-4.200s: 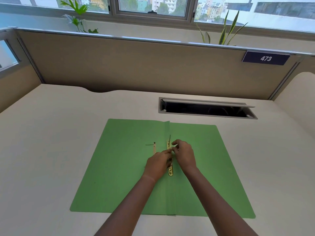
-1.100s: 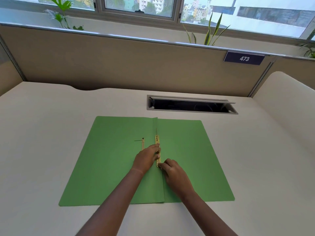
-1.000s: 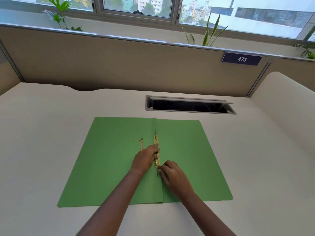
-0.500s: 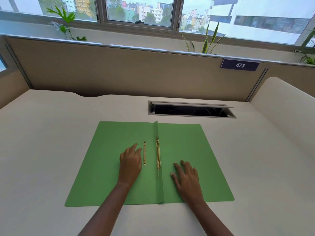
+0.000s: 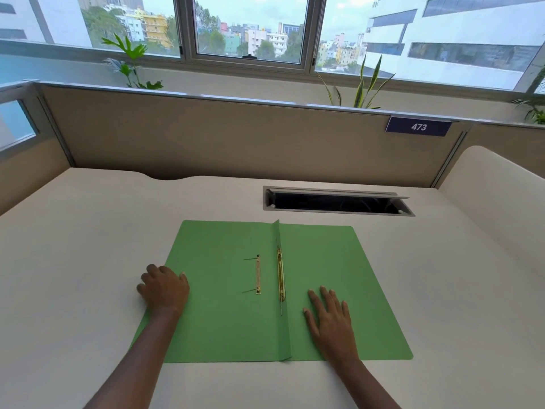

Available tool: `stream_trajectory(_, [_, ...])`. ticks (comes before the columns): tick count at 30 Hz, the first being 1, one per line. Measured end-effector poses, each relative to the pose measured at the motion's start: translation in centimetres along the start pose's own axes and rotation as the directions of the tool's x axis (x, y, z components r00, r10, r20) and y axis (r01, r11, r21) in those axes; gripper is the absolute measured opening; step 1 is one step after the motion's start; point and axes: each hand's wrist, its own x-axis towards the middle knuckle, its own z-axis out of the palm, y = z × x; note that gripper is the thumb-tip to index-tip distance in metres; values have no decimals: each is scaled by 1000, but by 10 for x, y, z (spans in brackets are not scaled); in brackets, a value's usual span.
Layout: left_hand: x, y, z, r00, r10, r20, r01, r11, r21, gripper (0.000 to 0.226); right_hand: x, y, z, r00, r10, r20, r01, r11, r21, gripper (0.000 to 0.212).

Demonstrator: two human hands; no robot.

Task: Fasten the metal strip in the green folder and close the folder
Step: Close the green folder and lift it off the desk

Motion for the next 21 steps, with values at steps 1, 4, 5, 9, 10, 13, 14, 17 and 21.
stream_trajectory(1, [2,0,-2,999,-33,4,33,999,-22,49,0,0,0,1000,1,0,-1,1000,-4,51])
stream_trajectory(4, [7,2,-8,990,-134,32,137,981,-136,51,0,0,1,1000,8,0,-8,1000,-11,51])
stream_trajectory(5, [9,4,-10,985,-165,56,172,968,-182,51,0,0,1,1000,9,0,-9,1000,-10,51])
stream_trajectory(9, [17,5,-16,938,-292,188,340,880,-331,49,0,-1,1,1000,9,-6,-9,1000,4,51])
stream_trajectory(10, [19,4,-18,924,-308,226,371,862,-345,49,0,-1,1,1000,8,-7,-8,1000,2,51])
stream_trajectory(13, [26,0,-26,893,-315,321,426,822,-379,48,-1,0,0,1000,11,-7,-11,1000,-7,51])
stream_trajectory(14, [29,-1,-29,890,-306,338,429,813,-394,48,-1,0,0,1000,12,-8,-12,1000,-8,51])
stream_trajectory(17, [36,-3,-42,907,-264,328,394,806,-442,47,-1,-1,-2,1000,19,-11,-19,1000,-11,51])
stream_trajectory(21, [43,1,-71,951,-169,260,299,723,-623,32,-1,-3,-6,999,37,6,-37,999,-11,50])
